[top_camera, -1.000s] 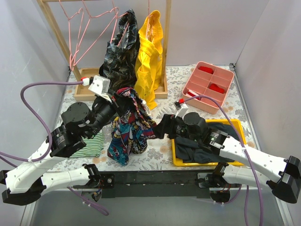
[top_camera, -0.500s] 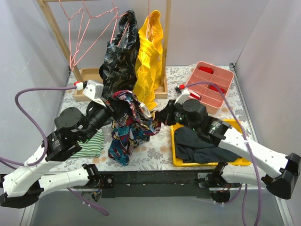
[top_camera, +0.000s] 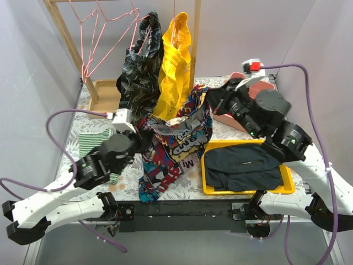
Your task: Place the shorts on the hanger
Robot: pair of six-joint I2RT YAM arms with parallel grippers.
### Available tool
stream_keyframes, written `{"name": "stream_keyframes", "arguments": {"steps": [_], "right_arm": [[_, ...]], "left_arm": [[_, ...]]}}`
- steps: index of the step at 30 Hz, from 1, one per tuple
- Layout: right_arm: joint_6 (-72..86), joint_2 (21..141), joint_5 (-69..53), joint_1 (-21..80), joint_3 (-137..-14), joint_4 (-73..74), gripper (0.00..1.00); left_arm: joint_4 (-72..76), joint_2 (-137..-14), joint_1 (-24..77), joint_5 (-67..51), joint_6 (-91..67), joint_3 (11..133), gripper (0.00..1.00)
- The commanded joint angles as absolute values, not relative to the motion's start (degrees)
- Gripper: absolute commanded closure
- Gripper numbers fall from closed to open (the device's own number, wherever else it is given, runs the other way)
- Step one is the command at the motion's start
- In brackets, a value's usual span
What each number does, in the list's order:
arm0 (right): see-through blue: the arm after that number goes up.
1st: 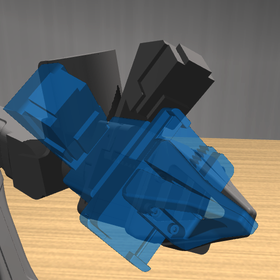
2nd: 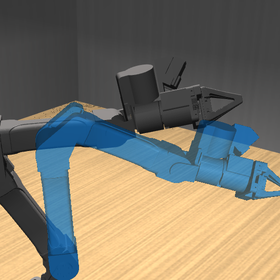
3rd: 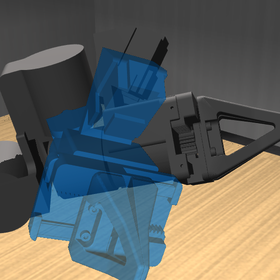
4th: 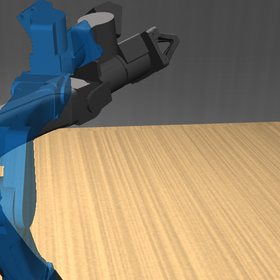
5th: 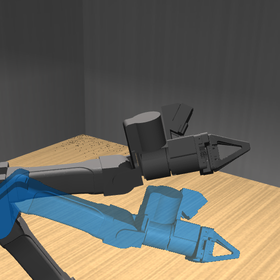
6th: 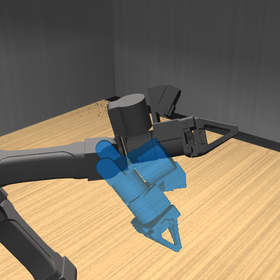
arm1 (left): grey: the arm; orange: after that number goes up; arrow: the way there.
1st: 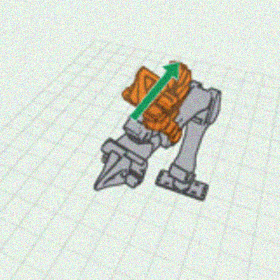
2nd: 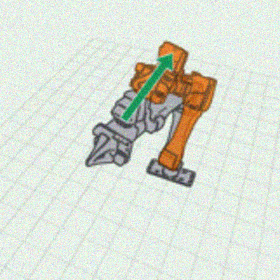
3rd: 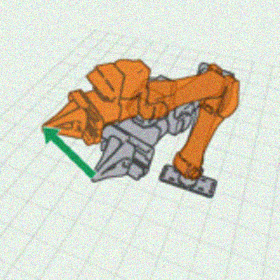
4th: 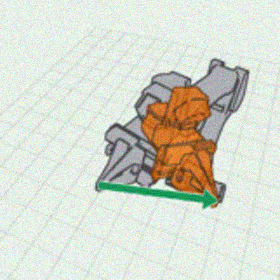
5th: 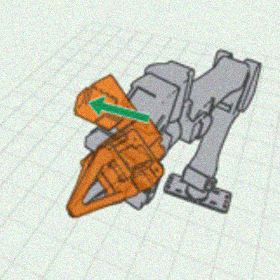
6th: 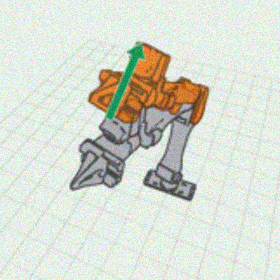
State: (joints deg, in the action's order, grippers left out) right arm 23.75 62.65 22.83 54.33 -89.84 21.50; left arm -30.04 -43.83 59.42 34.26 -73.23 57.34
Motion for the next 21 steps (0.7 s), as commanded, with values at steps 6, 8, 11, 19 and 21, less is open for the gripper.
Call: {"name": "stream_keyframes", "arguments": {"steps": [6, 8, 11, 19, 21], "right_arm": [[24.43, 74.08, 27.71, 49.23, -73.05, 33.13, 0.99], [24.52, 75.49, 25.94, 46.6, -70.06, 30.96, 0.99], [23.64, 77.25, 20.14, 44.13, -66.62, 28.57, 0.99], [22.41, 79.98, 17.41, 42.54, -67.5, 27.78, 0.99], [22.24, 79.81, 16.26, 42.36, -67.24, 27.16, 0.99]], "left_arm": [[-24.19, -48.6, 48.1, 16.84, -85.95, 39.57, 1.0], [-22.25, -47.9, 47.64, 13.38, -86.39, 36.84, 0.94], [-20.66, -46.94, 47.55, 7.4, -85.0, 35.59, 0.67], [-25.14, -37.63, 47.55, -2.37, -76.74, 43.92, 0.31], [-24.61, -34.47, 47.46, -0.71, -75.59, 47.18, 0.3]]}}
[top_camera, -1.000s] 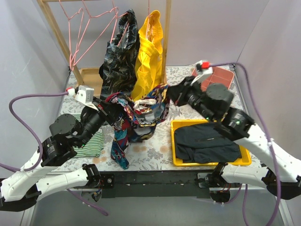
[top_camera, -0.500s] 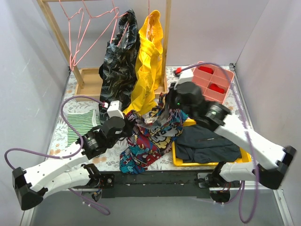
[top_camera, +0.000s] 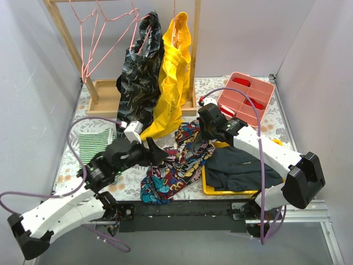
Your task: Place the shorts on the hanger
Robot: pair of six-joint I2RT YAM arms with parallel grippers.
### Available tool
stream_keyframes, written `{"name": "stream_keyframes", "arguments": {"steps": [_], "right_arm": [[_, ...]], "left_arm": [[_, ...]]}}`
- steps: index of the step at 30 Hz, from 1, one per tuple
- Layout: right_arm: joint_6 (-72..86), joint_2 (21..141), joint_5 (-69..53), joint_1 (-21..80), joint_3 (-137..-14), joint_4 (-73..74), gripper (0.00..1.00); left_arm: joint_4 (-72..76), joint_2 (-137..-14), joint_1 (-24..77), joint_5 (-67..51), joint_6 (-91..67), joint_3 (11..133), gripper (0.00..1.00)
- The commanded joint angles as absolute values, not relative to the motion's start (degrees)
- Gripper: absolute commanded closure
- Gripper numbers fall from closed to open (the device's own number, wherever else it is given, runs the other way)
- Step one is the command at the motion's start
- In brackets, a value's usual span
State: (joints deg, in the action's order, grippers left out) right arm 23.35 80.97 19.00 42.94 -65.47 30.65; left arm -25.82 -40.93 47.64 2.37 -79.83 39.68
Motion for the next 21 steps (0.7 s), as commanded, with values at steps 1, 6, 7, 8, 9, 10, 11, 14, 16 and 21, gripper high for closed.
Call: {"name": "stream_keyframes", "arguments": {"steps": [1, 6, 7, 8, 9, 10, 11, 14, 16, 21], "right_arm": [[22.15, 79.89, 16.0, 42.36, -67.15, 26.81, 0.99], [22.32, 79.8, 13.45, 42.28, -66.18, 25.58, 0.99], [22.24, 79.72, 13.19, 42.36, -66.01, 25.4, 0.99], [22.15, 79.89, 12.92, 42.36, -65.83, 25.4, 0.99], [22.06, 79.98, 12.57, 42.28, -65.83, 25.4, 0.99], [22.06, 80.07, 12.39, 42.36, -65.74, 25.49, 0.99], [21.8, 80.07, 12.04, 42.28, -65.66, 25.31, 0.99], [21.1, 80.24, 11.08, 42.28, -65.48, 25.23, 0.99], [21.01, 80.42, 10.72, 42.19, -65.3, 25.22, 0.99], [20.74, 80.33, 8.53, 42.27, -64.78, 24.7, 0.99]], "left_arm": [[-24.78, -34.45, 47.55, 3.3, -74.54, 51.81, 0.3], [-26.19, -45.24, 47.46, 21.58, -60.32, 69.05, 0.3], [-25.84, -50.75, 47.37, 23.27, -58.29, 71.52, 0.29], [-25.14, -52.89, 47.2, 25.55, -56.27, 76.59, 0.27], [-22.87, -55.26, 45.28, 26.62, -52.86, 78.82, 0.26], [-21.98, -58.85, 43.61, 26.02, -51.78, 81.62, 0.24], [-21.36, -61.15, 41.59, 24.62, -51.33, 84.17, 0.21], [-23.55, -70.53, 28.43, 13.22, -53.43, 96.21, 0.21], [-25.49, -74.69, 15.86, 1.47, -58.5, 103.69, 0.23], [-21.09, -81.54, 4.94, -8.96, -60.65, 108.71, 0.32]]}}
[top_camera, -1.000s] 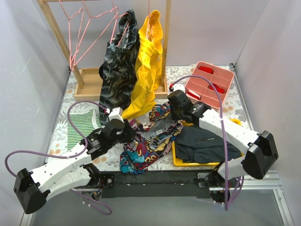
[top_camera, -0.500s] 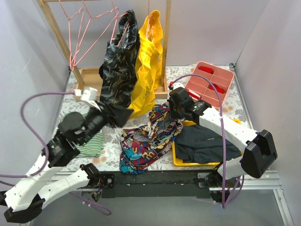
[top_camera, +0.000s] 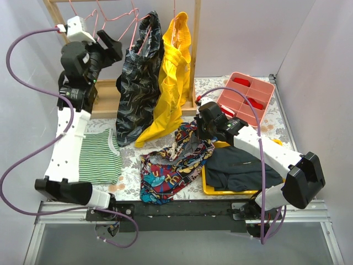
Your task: Place the shorts on the hanger
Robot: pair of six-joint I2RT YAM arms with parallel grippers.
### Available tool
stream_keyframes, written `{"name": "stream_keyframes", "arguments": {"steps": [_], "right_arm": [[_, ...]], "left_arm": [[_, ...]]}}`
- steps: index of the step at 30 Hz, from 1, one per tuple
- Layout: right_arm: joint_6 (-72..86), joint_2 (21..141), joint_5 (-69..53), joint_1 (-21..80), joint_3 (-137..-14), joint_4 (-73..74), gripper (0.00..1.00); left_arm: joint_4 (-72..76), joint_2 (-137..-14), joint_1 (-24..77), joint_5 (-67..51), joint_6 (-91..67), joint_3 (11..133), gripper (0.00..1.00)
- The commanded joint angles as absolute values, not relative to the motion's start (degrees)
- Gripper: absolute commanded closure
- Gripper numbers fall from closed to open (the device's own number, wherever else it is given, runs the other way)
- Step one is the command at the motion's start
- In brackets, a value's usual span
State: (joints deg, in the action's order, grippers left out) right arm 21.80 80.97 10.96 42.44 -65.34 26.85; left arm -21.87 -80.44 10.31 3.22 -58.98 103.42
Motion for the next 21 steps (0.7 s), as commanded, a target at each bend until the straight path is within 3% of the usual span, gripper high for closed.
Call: {"name": "stream_keyframes", "arguments": {"steps": [1, 10, 12, 21], "right_arm": [[20.66, 80.42, 8.26, 42.28, -64.78, 24.7, 0.99], [19.69, 80.59, 7.12, 42.28, -64.16, 24.08, 0.99], [19.77, 80.6, 6.68, 42.27, -63.99, 23.73, 0.99], [19.77, 80.95, 5.36, 42.19, -63.54, 22.94, 0.99]], "left_arm": [[-21.88, -82.78, 4.14, -9.75, -58.9, 112.11, 0.32], [-29.87, -94.81, 0.88, -7.11, -52.21, 126.37, 0.35], [-32.5, -96.93, 0.7, -6.86, -51.16, 129.72, 0.39], [-32.61, -101.07, 0.7, -4.31, -47.11, 127.62, 0.47]]}}
